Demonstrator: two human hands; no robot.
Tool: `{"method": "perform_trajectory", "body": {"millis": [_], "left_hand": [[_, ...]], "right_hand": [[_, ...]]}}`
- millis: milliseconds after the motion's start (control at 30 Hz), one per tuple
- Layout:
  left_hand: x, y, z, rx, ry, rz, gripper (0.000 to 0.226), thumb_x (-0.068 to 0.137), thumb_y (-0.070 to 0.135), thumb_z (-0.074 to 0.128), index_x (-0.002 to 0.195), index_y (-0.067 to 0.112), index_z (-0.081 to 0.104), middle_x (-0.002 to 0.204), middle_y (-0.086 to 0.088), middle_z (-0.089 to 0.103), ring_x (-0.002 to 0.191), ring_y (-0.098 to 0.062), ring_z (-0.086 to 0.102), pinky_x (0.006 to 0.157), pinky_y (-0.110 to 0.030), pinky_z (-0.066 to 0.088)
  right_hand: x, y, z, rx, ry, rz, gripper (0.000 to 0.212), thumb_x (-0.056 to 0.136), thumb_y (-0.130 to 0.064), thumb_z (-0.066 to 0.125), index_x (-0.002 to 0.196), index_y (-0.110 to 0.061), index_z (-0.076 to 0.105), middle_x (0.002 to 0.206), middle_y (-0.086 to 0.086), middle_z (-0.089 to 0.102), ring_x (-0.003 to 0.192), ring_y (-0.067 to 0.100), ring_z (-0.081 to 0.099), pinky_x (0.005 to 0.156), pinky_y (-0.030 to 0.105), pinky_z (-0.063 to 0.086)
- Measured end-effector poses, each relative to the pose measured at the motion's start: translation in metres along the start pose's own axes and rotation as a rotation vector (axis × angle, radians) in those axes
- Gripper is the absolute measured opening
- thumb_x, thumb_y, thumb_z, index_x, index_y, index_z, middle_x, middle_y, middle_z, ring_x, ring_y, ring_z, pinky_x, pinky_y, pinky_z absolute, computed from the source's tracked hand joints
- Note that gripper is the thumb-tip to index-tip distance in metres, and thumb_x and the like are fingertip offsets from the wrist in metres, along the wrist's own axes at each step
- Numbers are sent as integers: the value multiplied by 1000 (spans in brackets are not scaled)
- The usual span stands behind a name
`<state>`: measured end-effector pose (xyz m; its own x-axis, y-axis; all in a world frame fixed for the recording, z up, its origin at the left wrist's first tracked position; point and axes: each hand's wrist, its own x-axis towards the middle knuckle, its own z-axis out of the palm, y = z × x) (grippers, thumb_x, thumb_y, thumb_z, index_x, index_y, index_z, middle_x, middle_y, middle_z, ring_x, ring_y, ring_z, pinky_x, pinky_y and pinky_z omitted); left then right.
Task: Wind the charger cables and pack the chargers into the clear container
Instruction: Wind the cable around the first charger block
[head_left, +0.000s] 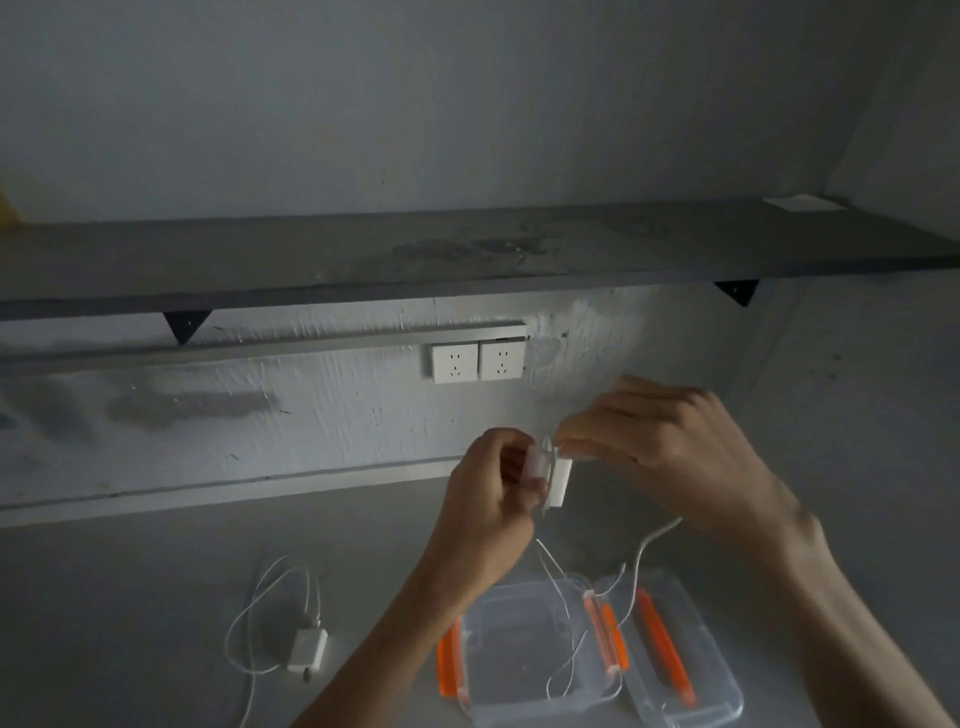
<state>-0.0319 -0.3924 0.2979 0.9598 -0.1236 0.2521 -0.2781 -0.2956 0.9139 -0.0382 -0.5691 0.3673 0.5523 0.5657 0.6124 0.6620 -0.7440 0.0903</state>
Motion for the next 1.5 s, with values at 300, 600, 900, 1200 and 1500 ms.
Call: {"method": "perform_trajectory", "body": {"millis": [300, 600, 900, 1200, 1500], "left_hand": [[-15, 31, -33, 84, -59, 39, 29, 86, -3, 60, 109, 15, 59, 104, -1, 64, 96, -17, 64, 90, -40, 53], [0, 28, -46, -70, 27, -65, 27, 85, -6, 63, 104, 13, 66, 97, 4, 72, 87, -3, 67, 73, -12, 53], [40, 3, -38, -384, 188, -285, 25, 89, -7, 61, 109, 5, 68, 102, -8, 75, 84, -13, 72, 65, -12, 55], [22, -10, -3, -117, 55, -214, 26, 79, -4, 65, 93, 18, 63, 86, 6, 70, 76, -2, 66, 74, -30, 56], [8, 29, -18, 40, -129, -12, 16, 90, 7, 63, 101, 17, 61, 94, 8, 65, 89, 2, 61, 75, -8, 49]], "right_hand": [[32, 37, 29, 587, -6, 116, 17, 87, -25, 67, 90, -14, 79, 87, -6, 70, 82, 10, 69, 75, 35, 56], [3, 4, 105, 954, 73, 537, 16, 93, -27, 61, 79, -28, 69, 73, 2, 66, 68, 11, 59, 67, 35, 49], [-59, -69, 119, 776, -48, 599, 30, 99, -19, 52, 110, -45, 62, 61, -12, 60, 52, 1, 54, 58, 11, 41], [-17, -20, 21, 74, -67, 183, 25, 86, -26, 49, 91, -32, 72, 74, -13, 70, 64, 15, 68, 46, 24, 47], [29, 20, -3, 216, 72, 46, 16, 89, -32, 65, 87, -24, 79, 85, -11, 74, 77, 12, 68, 57, 33, 53]]}}
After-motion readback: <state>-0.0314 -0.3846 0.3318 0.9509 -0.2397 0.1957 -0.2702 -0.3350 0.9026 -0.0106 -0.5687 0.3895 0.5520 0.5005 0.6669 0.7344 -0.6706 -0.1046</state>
